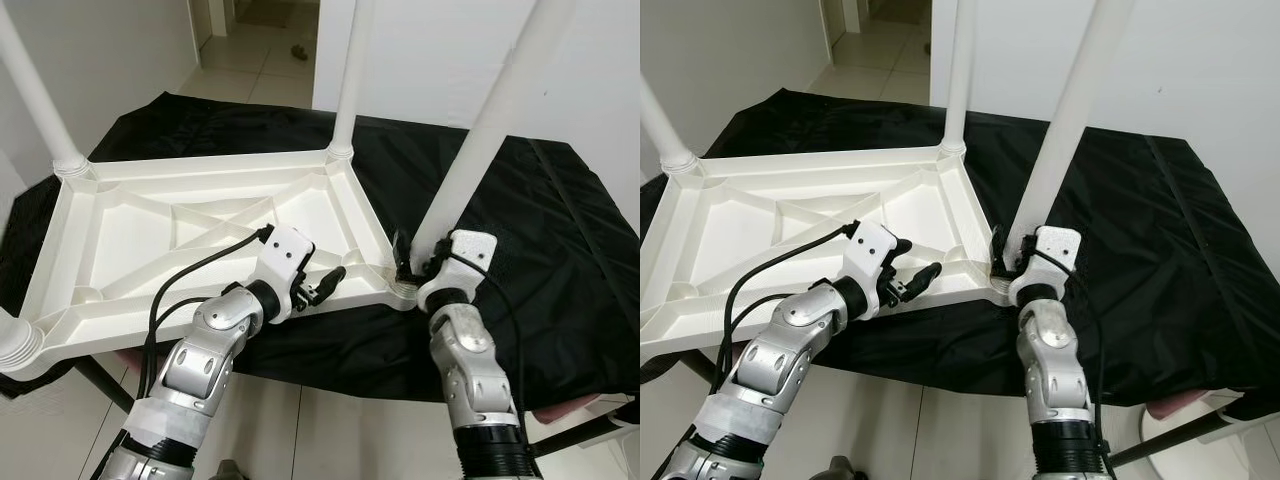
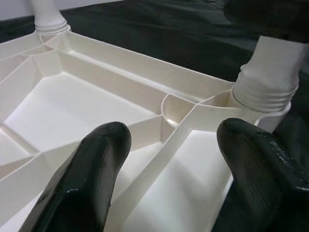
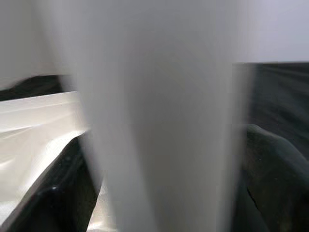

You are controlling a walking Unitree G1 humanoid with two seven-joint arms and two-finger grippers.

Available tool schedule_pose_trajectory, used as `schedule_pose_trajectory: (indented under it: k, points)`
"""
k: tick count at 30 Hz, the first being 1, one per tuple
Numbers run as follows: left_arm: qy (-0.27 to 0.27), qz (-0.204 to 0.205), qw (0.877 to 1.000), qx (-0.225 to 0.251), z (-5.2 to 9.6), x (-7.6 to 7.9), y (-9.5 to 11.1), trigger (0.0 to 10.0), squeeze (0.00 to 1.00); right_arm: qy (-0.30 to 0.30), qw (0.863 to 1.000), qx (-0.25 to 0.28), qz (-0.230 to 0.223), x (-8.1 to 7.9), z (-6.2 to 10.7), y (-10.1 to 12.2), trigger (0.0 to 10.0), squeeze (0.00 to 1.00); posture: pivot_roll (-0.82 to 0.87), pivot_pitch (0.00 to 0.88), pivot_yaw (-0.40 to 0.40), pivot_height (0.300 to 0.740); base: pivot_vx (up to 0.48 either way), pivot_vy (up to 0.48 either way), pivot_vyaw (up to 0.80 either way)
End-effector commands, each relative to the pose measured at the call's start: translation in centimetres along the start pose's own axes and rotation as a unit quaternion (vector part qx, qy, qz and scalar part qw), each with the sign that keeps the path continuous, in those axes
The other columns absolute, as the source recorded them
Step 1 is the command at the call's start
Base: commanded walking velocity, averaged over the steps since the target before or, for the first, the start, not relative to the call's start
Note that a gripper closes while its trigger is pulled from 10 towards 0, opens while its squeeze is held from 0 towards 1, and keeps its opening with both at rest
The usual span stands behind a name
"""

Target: Building children table

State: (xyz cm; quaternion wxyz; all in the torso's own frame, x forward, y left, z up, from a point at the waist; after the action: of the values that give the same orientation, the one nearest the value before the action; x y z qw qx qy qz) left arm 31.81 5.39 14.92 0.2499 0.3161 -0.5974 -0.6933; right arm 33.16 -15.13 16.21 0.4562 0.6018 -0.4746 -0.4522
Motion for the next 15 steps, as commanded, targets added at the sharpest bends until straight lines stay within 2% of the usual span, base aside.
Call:
schedule_pose_trajectory:
  k: [1, 2, 4, 5, 6, 8, 9, 10, 11, 13, 15]
  points:
    - [0.021, -0.01, 1.0, -0.003, -0.2, -0.4, -0.2, 10.0, 0.0, 0.03, 0.999, -0.006, -0.011, 0.2, -0.1, -0.2, 10.0, 0.0, 0.04, 0.0, -0.025, 0.74, 0.0, 0.0, 0.0]
    - [0.02, -0.009, 1.0, -0.004, -0.2, -0.4, -0.2, 10.0, 0.0, 0.059, 0.998, -0.011, -0.002, 0.2, -0.1, -0.2, 10.0, 0.0, 0.04, 0.0, -0.025, 0.74, 0.0, 0.0, 0.0]
    - [0.02, -0.009, 1.0, -0.004, -0.2, -0.4, -0.2, 10.0, 0.0, 0.059, 0.998, -0.011, -0.002, 0.2, -0.1, -0.2, 10.0, 0.0, 0.04, 0.0, -0.025, 0.74, 0.0, 0.0, 0.0]
    - [0.019, -0.004, 1.0, -0.007, -0.3, -0.3, -0.3, 10.0, 0.0, 0.094, 0.995, -0.02, 0.004, 0.1, -0.2, -0.3, 10.0, 0.0, 0.04, 0.0, -0.024, 0.74, 0.0, 0.0, 0.0]
    - [0.019, -0.004, 1.0, -0.007, -0.3, -0.3, -0.3, 10.0, 0.0, 0.094, 0.995, -0.02, 0.004, 0.1, -0.2, -0.3, 10.0, 0.0, 0.04, 0.0, -0.024, 0.74, 0.0, 0.0, 0.0]
    - [0.02, 0.0, 1.0, -0.011, -0.5, -0.2, -0.4, 10.0, 0.0, 0.168, 0.984, -0.039, 0.038, 0.0, -0.2, -0.8, 10.0, 0.0, 0.04, 0.0, -0.026, 0.74, 0.0, 0.0, 0.0]
    - [0.02, 0.0, 1.0, -0.011, -0.5, -0.2, -0.4, 10.0, 0.0, 0.168, 0.984, -0.039, 0.038, 0.0, -0.2, -0.8, 10.0, 0.0, 0.04, 0.0, -0.026, 0.74, 0.0, 0.0, 0.0]
    - [0.019, -0.006, 1.0, -0.013, -0.6, -0.1, -0.4, 10.0, 0.0, 0.192, 0.979, -0.047, 0.048, 0.0, -0.2, -1.0, 10.0, 0.0, 0.04, 0.0, -0.026, 0.74, 0.0, 0.0, 0.0]
    - [0.0, -0.012, 1.0, -0.01, -0.5, 0.5, -0.3, 10.0, 0.0, 0.216, 0.973, -0.056, 0.056, 0.0, -0.2, -1.4, 10.0, 0.0, 0.04, 0.0, -0.029, 0.74, 0.0, 0.0, 0.0]
    - [0.0, -0.012, 1.0, -0.01, -0.5, 0.5, -0.3, 10.0, 0.0, 0.216, 0.973, -0.056, 0.056, 0.0, -0.2, -1.4, 10.0, 0.0, 0.04, 0.0, -0.029, 0.74, 0.0, 0.0, 0.0]
    - [-0.045, -0.02, 0.999, 0.001, -0.3, 2.0, -0.1, 10.0, 0.0, 0.242, 0.966, -0.069, 0.063, 0.2, -0.3, -2.0, 10.0, 0.0, 0.04, 0.0, -0.032, 0.74, 0.0, 0.0, 0.0]
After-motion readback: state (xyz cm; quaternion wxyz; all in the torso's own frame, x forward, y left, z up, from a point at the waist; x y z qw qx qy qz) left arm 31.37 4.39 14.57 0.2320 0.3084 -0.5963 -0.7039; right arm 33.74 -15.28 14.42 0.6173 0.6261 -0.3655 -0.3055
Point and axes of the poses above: a point about 5 cm out from each wrist's last joint towards the gripper, its own z axis pointing back from the gripper into the wrist, its own y axis along the axis of the wrist's last joint, x = y × z, the point moved 3 cm from there along -z, pointing out of the wrist towards the gripper, and after that the axes turned 1 degree about -z, right-handed, at the moved point
